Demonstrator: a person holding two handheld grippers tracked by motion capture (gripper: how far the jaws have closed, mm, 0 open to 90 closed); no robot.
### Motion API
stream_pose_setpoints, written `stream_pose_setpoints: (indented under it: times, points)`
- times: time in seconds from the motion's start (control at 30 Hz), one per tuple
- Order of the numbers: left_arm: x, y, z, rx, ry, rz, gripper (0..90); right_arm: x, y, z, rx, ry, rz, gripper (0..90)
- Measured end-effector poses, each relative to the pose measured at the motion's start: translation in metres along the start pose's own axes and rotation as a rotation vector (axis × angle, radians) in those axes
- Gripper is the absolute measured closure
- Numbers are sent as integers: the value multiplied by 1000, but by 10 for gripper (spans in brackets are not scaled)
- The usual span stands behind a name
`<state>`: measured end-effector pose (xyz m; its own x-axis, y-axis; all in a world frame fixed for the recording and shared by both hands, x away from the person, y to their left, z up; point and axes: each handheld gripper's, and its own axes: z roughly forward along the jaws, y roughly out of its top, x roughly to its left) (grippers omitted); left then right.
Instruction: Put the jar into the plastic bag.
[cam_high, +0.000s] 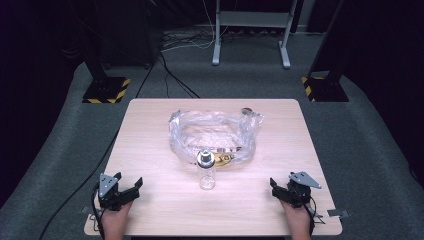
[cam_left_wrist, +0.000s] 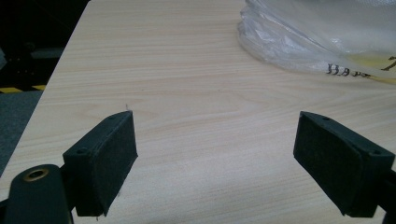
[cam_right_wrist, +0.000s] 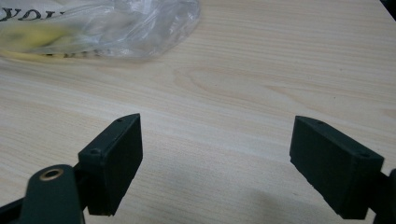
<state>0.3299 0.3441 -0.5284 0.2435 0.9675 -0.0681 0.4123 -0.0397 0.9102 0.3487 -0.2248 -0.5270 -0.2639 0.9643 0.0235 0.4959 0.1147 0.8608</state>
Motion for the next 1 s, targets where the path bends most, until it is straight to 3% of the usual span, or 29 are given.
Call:
stream_pose_setpoints:
  times: [0.2,0.6,0.87,1.0]
  points:
    - [0,0,0,2,1,1,130,-2,0,-1,-9,15,21,163]
    - [0,0,0,2,0,0,130,-2,0,0,9,23,10,165]
    - [0,0,0,2,0,2,130,5,7,-2,0,46,-6,167]
    - [0,0,0,0,-3,-3,130,14,16,-7,-8,83,-14,166]
